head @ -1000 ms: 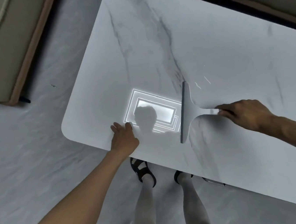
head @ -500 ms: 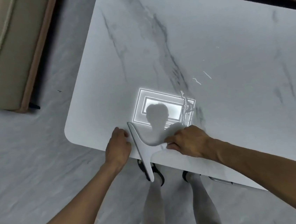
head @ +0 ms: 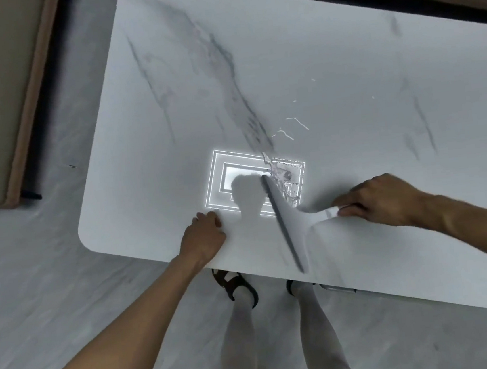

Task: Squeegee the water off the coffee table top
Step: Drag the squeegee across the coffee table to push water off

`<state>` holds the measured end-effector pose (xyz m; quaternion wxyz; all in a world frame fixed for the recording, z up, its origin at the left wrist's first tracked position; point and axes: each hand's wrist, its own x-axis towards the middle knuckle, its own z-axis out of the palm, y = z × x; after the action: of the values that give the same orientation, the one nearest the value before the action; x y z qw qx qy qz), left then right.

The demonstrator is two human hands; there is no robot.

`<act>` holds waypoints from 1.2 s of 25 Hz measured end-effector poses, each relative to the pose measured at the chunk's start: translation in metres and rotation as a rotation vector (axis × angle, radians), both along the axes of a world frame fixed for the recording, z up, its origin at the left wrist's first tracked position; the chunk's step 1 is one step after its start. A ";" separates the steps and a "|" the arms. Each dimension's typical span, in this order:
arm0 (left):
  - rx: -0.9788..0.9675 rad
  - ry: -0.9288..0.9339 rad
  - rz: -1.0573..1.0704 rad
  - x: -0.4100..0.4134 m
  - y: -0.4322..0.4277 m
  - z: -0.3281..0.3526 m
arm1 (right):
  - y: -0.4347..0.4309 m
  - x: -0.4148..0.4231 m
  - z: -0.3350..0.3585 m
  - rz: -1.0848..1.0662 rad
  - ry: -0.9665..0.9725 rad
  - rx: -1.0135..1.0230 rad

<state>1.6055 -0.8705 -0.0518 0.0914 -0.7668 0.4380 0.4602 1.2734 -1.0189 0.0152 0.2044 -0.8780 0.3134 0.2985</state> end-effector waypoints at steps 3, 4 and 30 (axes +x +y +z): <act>-0.115 -0.047 0.132 0.010 0.011 0.011 | 0.047 0.043 -0.015 0.085 -0.079 0.204; -0.137 -0.062 0.151 0.012 0.017 0.013 | 0.063 0.060 -0.022 0.119 -0.068 0.260; -0.173 -0.152 0.503 -0.038 0.000 0.007 | 0.053 0.063 -0.031 0.246 -0.147 0.221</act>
<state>1.5674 -0.8707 -0.0447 -0.0588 -0.8888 0.2634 0.3703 1.3365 -0.9655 -0.0157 0.2840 -0.9014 0.1529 0.2889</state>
